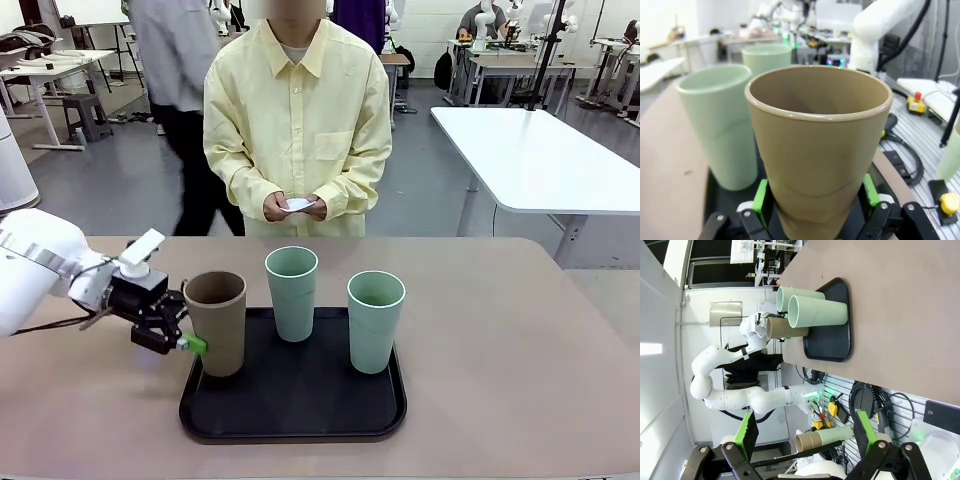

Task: Place coasters on the table and set cups on them.
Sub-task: Pick up one Reusable plastic cup and place it on a coaster set by the human.

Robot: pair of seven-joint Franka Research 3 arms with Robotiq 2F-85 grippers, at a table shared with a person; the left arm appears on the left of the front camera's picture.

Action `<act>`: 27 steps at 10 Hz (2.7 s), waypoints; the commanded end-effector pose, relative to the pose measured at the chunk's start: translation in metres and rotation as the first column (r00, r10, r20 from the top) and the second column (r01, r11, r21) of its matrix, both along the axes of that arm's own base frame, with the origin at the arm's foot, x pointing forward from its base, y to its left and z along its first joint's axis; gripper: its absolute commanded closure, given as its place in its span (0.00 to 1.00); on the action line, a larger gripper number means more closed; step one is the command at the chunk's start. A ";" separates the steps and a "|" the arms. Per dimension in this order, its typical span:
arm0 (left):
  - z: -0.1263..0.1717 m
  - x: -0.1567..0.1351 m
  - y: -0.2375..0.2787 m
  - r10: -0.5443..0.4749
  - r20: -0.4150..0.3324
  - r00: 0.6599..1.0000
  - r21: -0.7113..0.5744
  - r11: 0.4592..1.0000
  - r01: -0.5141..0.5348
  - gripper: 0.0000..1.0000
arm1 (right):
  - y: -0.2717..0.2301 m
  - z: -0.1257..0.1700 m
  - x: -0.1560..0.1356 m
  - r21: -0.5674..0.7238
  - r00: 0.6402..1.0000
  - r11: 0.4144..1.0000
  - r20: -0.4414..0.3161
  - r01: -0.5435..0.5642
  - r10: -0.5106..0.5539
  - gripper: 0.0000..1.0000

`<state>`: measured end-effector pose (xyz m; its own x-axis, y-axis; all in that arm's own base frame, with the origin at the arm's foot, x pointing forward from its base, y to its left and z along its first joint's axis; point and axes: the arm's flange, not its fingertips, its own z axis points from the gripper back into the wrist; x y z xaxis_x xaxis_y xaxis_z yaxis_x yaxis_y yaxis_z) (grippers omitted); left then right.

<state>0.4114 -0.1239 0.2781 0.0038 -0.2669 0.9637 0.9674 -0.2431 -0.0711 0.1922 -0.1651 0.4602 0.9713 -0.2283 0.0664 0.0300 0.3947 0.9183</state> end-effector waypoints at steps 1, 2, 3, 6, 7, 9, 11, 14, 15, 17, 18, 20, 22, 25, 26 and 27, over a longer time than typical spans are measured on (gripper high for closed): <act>0.070 -0.009 0.013 0.118 0.037 0.992 0.001 0.993 -0.118 0.37 | -0.002 0.000 0.001 0.010 1.000 1.000 0.020 -0.004 0.004 0.00; 0.106 -0.009 0.021 0.160 0.072 0.985 -0.008 0.987 -0.159 0.37 | -0.002 0.000 0.001 0.010 1.000 1.000 0.020 -0.004 0.004 0.00; 0.133 -0.010 0.026 0.189 0.082 0.978 0.006 0.982 -0.190 0.37 | -0.002 0.000 0.001 0.010 1.000 1.000 0.020 -0.004 0.004 0.00; 0.177 -0.014 0.028 0.226 0.089 0.970 0.016 0.974 -0.228 0.37 | -0.002 0.000 0.001 0.010 1.000 1.000 0.020 -0.004 0.004 0.00; 0.177 -0.015 0.029 0.242 0.059 0.968 0.023 0.970 -0.244 0.37 | -0.002 0.000 0.001 0.010 1.000 1.000 0.020 -0.004 0.004 0.00; 0.185 -0.014 0.033 0.210 0.095 0.973 0.016 0.977 -0.212 0.37 | -0.002 0.000 0.001 0.010 1.000 1.000 0.020 -0.004 0.004 0.00; 0.185 -0.014 0.033 0.210 0.095 0.973 0.016 0.977 -0.212 0.37 | -0.002 0.000 0.001 0.010 1.000 1.000 0.020 -0.004 0.004 0.00; 0.176 0.025 0.097 0.301 0.080 0.950 -0.012 0.954 -0.301 0.16 | -0.002 0.000 0.001 0.010 1.000 1.000 0.020 -0.004 0.004 0.00; 0.178 0.045 0.129 0.355 0.074 0.932 -0.011 0.935 -0.355 0.16 | -0.002 0.000 0.001 0.010 1.000 1.000 0.020 -0.004 0.004 0.00; 0.177 0.062 0.176 0.441 0.081 0.894 -0.025 0.897 -0.441 0.16 | -0.002 0.000 0.001 0.010 1.000 1.000 0.020 -0.004 0.004 0.00; 0.177 0.070 0.197 0.488 0.083 0.869 -0.032 0.873 -0.487 0.16 | -0.002 0.000 0.001 0.010 1.000 1.000 0.020 -0.004 0.004 0.00; 0.174 0.080 0.230 0.566 0.073 0.821 -0.050 0.825 -0.563 0.16 | -0.002 0.000 0.001 0.010 1.000 1.000 0.020 -0.004 0.004 0.00; 0.176 0.082 0.247 0.599 0.072 0.797 -0.059 0.801 -0.596 0.16 | -0.002 0.000 0.001 0.010 1.000 1.000 0.020 -0.004 0.004 0.00; 0.176 0.069 0.230 0.582 0.089 0.809 -0.018 0.813 -0.582 0.16 | -0.002 0.000 0.001 0.010 1.000 1.000 0.020 -0.004 0.004 0.00; 0.174 0.079 0.249 0.585 0.066 0.808 -0.031 0.811 -0.585 0.16 | -0.002 0.000 0.001 0.010 1.000 1.000 0.020 -0.004 0.004 0.00; 0.174 0.079 0.249 0.585 0.066 0.808 -0.031 0.811 -0.585 0.16 | -0.002 0.000 0.001 0.010 1.000 1.000 0.020 -0.004 0.004 0.00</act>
<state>0.4887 0.1207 0.4498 0.0937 -0.2302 0.9686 0.9305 0.3662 -0.0030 0.1923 -0.1651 0.4601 0.9714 -0.2282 0.0658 0.0307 0.3951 0.9181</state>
